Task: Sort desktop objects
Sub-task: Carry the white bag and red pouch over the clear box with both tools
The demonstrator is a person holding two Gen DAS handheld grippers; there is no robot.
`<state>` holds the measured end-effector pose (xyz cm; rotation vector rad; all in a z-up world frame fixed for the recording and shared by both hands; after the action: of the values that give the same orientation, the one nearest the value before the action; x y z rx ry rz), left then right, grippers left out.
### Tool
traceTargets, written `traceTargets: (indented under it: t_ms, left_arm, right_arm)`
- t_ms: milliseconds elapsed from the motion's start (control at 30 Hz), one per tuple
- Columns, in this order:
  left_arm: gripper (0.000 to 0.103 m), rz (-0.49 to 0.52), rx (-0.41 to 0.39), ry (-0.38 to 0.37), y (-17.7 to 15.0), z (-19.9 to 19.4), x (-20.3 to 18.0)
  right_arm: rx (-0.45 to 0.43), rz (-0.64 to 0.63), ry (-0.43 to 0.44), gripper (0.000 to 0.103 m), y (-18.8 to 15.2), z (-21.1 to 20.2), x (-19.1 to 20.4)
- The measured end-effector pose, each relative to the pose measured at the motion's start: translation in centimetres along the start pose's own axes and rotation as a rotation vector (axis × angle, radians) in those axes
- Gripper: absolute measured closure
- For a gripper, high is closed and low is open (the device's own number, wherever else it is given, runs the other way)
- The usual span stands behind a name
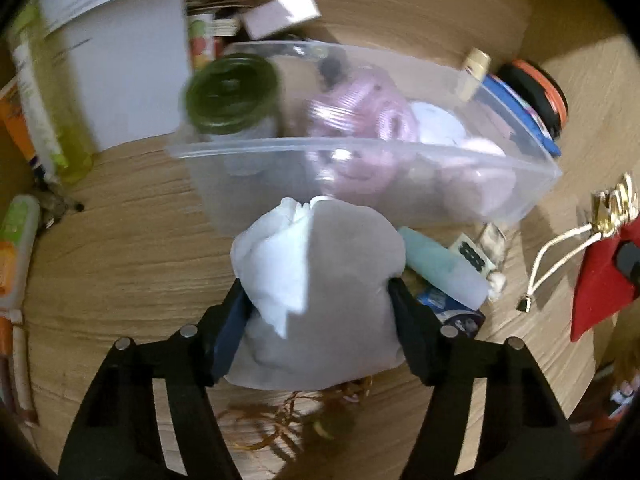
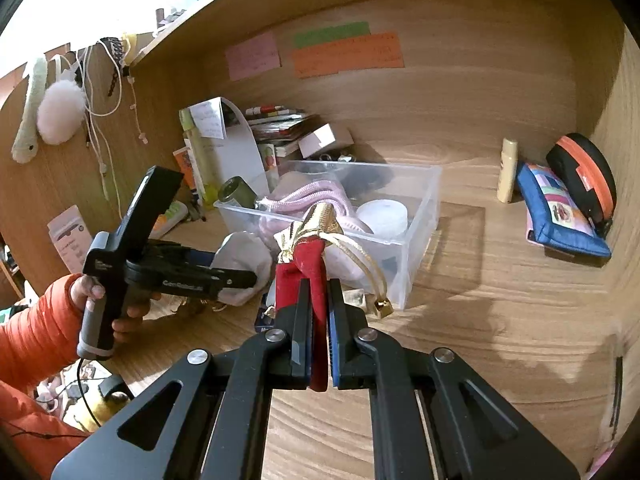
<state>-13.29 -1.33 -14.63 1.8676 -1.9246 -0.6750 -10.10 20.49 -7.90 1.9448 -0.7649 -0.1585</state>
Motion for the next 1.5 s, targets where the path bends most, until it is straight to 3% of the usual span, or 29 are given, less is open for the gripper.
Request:
traceTargets:
  t_ms: [400, 967, 1300, 1500]
  left_arm:
    - [0.047, -0.151, -0.088, -0.125, 0.1, -4.0, 2.9]
    - [0.048, -0.172, -0.28, -0.167, 1.9, -10.4, 2.8]
    - [0.048, -0.186, -0.318, -0.248, 5.1, -10.6, 1.4]
    - [0.048, -0.19, -0.324, -0.259, 6.8, -9.9, 1.0]
  right_arm:
    - [-0.036, 0.023, -0.01, 0.098, 1.6, -0.4, -0.3]
    - [-0.071, 0.007, -0.029, 0.098, 4.4, 0.2, 0.8]
    - [-0.105, 0.021, -0.06, 0.098, 6.5, 0.5, -0.3]
    - [-0.119, 0.048, -0.074, 0.098, 7.7, 1.2, -1.8]
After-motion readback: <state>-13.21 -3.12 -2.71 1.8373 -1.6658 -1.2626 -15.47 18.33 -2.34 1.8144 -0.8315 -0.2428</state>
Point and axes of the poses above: each gripper's, at about its wrist camera, not at the fingertips, and z roughly the way its jaws point, x to its left, y to its top, the point moved 5 cm from there along z, roughly the way its jaws point, and after that the axes turned 6 degrees about y, right-handed, at the moved point
